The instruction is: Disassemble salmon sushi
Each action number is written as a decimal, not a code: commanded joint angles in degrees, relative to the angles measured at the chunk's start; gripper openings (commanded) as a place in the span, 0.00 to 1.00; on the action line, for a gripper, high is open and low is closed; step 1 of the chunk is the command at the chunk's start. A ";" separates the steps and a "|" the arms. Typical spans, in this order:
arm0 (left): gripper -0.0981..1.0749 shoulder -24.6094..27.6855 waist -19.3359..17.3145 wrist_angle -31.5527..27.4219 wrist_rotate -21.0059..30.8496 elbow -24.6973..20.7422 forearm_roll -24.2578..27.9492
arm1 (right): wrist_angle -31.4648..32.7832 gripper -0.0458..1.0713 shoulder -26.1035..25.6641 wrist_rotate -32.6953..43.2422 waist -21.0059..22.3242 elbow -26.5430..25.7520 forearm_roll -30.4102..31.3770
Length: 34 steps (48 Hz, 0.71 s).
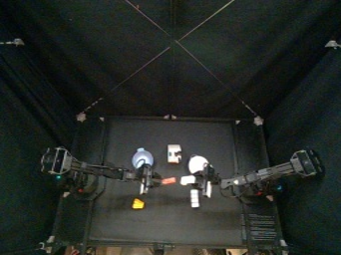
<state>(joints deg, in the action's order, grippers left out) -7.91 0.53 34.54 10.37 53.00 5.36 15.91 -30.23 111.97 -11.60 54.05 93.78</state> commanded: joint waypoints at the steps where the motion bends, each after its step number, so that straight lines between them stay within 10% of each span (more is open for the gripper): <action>1: 0.58 -0.53 0.09 0.62 0.00 -0.79 -0.26 | 0.18 0.52 -0.79 -0.09 0.00 -0.53 0.09; 34: 0.58 0.88 0.09 0.62 -0.09 -0.97 -0.26 | 0.18 0.52 -0.79 -0.09 0.18 -0.26 0.00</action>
<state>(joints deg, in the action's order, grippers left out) -6.86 0.53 34.54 10.37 53.00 5.19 15.91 -30.23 111.88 -11.43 54.40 93.69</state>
